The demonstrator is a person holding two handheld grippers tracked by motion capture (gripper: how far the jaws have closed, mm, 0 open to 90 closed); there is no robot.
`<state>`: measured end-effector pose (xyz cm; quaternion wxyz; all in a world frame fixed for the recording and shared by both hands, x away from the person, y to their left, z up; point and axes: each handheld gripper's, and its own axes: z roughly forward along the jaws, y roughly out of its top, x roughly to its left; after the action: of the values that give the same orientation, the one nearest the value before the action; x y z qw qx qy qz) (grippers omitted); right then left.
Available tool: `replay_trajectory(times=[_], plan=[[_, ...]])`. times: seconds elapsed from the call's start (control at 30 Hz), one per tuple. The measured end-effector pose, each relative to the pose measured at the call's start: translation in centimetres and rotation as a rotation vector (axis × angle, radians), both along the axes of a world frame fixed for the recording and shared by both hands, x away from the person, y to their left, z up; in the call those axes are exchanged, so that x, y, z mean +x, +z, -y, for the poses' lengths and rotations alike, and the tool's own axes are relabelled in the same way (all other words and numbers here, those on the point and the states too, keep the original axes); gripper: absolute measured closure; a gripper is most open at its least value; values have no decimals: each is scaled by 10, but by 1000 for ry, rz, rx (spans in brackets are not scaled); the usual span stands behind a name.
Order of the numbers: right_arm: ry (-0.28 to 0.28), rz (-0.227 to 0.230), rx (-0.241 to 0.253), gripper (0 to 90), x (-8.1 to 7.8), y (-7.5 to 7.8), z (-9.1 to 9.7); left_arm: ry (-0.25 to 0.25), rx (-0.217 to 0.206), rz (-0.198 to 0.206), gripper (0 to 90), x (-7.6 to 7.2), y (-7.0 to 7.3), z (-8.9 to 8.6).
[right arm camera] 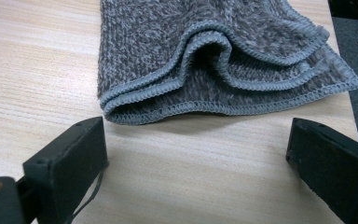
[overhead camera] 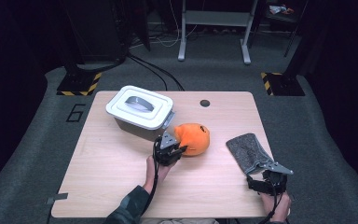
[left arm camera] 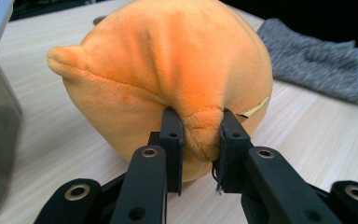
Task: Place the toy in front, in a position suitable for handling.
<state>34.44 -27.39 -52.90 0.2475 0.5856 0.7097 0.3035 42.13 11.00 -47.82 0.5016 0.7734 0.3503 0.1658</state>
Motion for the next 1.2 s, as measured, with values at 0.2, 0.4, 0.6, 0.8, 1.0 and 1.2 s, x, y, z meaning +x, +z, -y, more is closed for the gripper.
replay_trajectory(times=[0.2,0.4,0.6,0.8,1.0,1.2], plan=[[0,-3,-2,43,0,0,0,-61,-26,17,758,-12,9,6],[-1,-3,-2,43,0,0,0,-117,-25,8,756,-20,6,8],[0,-2,-1,43,0,0,0,-165,5,-31,754,-21,-9,6],[-1,-3,-2,43,0,0,0,-170,8,-62,679,-19,-14,2],[-2,-1,-1,43,0,0,0,-164,81,-59,494,-23,-9,-1],[-3,-3,-2,43,0,0,0,-149,117,-28,567,-30,-8,-1]])
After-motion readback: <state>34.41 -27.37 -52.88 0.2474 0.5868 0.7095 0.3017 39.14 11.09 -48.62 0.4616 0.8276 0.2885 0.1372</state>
